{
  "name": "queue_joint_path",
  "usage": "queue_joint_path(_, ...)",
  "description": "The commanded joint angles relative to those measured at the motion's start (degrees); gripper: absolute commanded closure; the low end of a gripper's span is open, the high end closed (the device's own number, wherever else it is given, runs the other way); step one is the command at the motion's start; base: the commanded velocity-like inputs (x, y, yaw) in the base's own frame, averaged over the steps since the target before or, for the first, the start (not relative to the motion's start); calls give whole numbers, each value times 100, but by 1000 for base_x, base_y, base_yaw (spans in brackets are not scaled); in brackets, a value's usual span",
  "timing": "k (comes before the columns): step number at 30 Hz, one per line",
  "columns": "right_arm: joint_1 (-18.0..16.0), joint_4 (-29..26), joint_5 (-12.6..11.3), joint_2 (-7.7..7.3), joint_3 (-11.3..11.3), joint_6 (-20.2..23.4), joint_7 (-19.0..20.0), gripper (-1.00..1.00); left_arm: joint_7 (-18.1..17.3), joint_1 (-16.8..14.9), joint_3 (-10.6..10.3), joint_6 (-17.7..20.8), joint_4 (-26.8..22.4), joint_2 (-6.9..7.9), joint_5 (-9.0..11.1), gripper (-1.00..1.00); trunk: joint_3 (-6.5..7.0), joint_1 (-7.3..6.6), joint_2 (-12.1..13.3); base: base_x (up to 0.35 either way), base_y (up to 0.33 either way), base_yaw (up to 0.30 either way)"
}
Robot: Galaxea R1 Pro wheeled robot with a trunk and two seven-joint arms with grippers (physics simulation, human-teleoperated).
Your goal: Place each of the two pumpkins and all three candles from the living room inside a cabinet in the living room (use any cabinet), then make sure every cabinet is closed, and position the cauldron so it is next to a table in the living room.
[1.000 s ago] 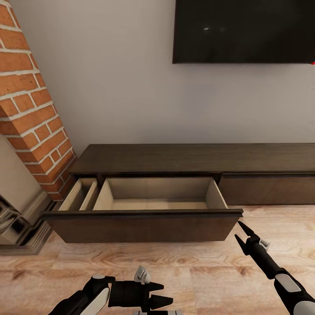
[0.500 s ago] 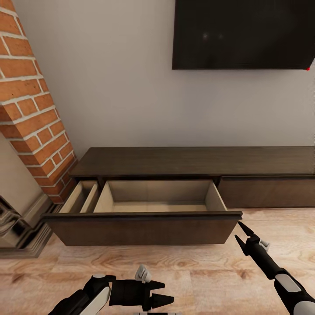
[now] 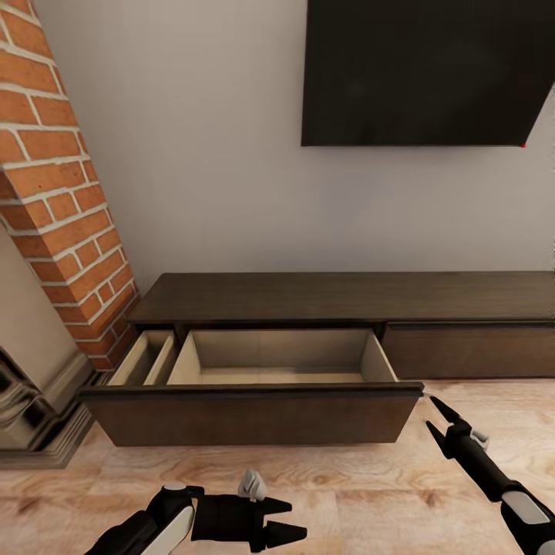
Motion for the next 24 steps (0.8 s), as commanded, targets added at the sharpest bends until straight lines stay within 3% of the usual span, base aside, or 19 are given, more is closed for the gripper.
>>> queue_joint_path(1,49,10,-32,-34,-2,45,5,-100,5,-6,-16,50,3,3,55,-100,18,-4,0,0,0,0)
queue_joint_path(5,364,-3,0,-126,8,46,3,-100,-3,-6,-19,49,21,-2,44,-100,107,-14,5,0,0,0)
queue_joint_path(10,728,-31,238,-164,19,54,11,-100,-6,-6,-20,49,28,-4,44,-100,217,-27,12,0,0,0)
queue_joint_path(24,1084,-53,301,-136,20,116,120,-100,-7,-6,-19,51,29,-4,39,-100,528,-63,30,0,0,0)
